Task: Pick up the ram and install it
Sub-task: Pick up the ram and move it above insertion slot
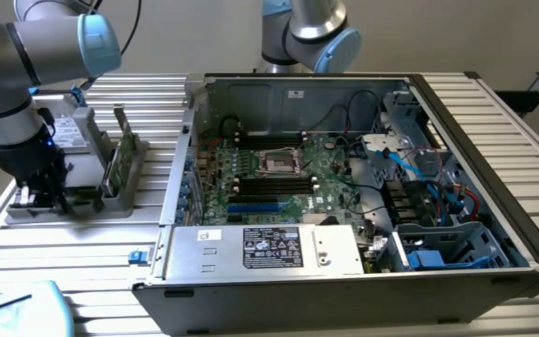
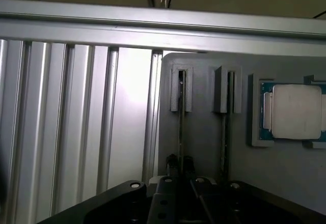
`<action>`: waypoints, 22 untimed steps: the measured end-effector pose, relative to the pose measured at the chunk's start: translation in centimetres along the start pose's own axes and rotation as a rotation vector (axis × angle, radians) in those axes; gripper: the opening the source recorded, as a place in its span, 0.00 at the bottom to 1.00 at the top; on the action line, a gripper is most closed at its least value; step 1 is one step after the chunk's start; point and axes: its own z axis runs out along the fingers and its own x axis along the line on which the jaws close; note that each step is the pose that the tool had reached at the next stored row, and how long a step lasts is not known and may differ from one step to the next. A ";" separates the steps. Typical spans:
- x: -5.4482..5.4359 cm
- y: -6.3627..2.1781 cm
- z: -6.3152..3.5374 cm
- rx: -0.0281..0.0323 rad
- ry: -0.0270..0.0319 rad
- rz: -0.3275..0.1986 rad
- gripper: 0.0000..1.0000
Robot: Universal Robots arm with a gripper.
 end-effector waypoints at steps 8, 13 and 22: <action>0.0 0.00 0.01 -0.0003 -0.0013 0.012 0.14; 0.0 0.05 -0.58 -0.0004 -0.0012 0.012 0.14; 0.0 0.12 -1.33 -0.0007 -0.0010 0.012 0.14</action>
